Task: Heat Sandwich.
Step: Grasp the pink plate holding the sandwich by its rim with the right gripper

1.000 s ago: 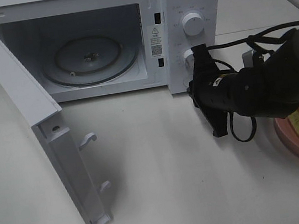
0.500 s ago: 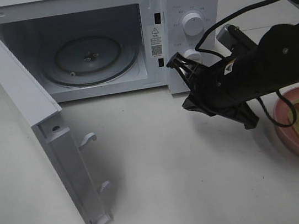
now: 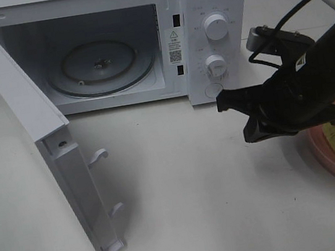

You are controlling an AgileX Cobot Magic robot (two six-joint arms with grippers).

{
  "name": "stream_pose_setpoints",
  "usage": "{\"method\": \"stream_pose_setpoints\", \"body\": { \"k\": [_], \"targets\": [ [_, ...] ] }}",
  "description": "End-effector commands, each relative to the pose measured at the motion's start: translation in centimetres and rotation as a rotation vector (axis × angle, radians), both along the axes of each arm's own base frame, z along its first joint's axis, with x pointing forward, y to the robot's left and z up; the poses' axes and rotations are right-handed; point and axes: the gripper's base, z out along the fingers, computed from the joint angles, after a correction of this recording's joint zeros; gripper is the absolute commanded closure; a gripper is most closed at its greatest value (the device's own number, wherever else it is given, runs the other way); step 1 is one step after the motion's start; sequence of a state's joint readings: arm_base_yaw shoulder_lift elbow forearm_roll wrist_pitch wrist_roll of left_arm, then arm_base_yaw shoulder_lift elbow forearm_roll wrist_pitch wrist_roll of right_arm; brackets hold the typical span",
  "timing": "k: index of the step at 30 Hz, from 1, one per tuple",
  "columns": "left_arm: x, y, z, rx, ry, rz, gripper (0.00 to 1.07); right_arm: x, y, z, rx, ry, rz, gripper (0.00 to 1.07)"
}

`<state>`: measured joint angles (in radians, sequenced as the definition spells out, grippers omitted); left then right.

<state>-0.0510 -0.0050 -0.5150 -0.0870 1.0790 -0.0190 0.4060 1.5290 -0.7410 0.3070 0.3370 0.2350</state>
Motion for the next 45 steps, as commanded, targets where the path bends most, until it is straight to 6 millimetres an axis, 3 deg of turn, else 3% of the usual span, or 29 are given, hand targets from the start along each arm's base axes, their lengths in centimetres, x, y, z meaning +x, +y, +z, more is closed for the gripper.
{"method": "stream_pose_setpoints", "body": {
  "k": [1,13,18,19,21,22,23,24,26,27,28,32,40,45],
  "targets": [
    [-0.3,0.0,0.0,-0.003,-0.029,-0.001,0.07,-0.5,-0.7,0.3,-0.129,-0.011,0.198,1.04],
    [-0.3,0.0,0.0,-0.003,-0.029,-0.001,0.07,-1.0,-1.4,1.1,-0.263,0.069,0.369,0.98],
    [-0.3,0.0,0.0,-0.003,-0.029,-0.001,0.07,-0.7,-1.5,1.8,-0.308,0.079,0.399,0.86],
    [-0.3,0.0,0.0,-0.003,-0.029,-0.001,0.07,-0.6,-1.6,2.0,-0.314,0.079,0.403,0.82],
    [-0.3,0.0,0.0,-0.003,-0.029,-0.001,0.07,-0.2,-1.5,2.4,-0.318,0.059,0.404,0.61],
    [-0.3,0.0,0.0,-0.003,-0.029,-0.001,0.07,-0.2,-1.5,2.4,-0.318,0.059,0.404,0.61],
    [-0.3,0.0,0.0,-0.003,-0.029,-0.001,0.07,-0.2,-1.5,2.5,-0.324,0.057,0.407,0.53],
    [-0.3,0.0,0.0,-0.003,-0.029,-0.001,0.07,0.0,-1.5,2.6,-0.336,0.046,0.417,0.33],
    [-0.3,0.0,0.0,-0.003,-0.029,-0.001,0.07,0.1,-1.6,2.7,-0.346,0.038,0.428,0.15],
    [-0.3,0.0,0.0,-0.003,-0.029,-0.001,0.07,0.1,-1.6,2.7,-0.346,0.038,0.428,0.15],
    [-0.3,0.0,0.0,-0.003,-0.029,-0.001,0.07,0.1,-1.6,2.7,-0.355,0.036,0.45,0.04],
    [-0.3,0.0,0.0,-0.003,-0.029,-0.001,0.07,0.0,-1.7,2.7,-0.36,0.042,0.462,0.05],
    [-0.3,0.0,0.0,-0.003,-0.029,-0.001,0.07,0.4,-4.5,2.4,-0.375,0.133,0.359,0.07],
    [-0.3,0.0,0.0,-0.003,-0.029,-0.001,0.07,0.6,-5.2,2.4,-0.381,0.138,0.339,0.08]
  ]
}}
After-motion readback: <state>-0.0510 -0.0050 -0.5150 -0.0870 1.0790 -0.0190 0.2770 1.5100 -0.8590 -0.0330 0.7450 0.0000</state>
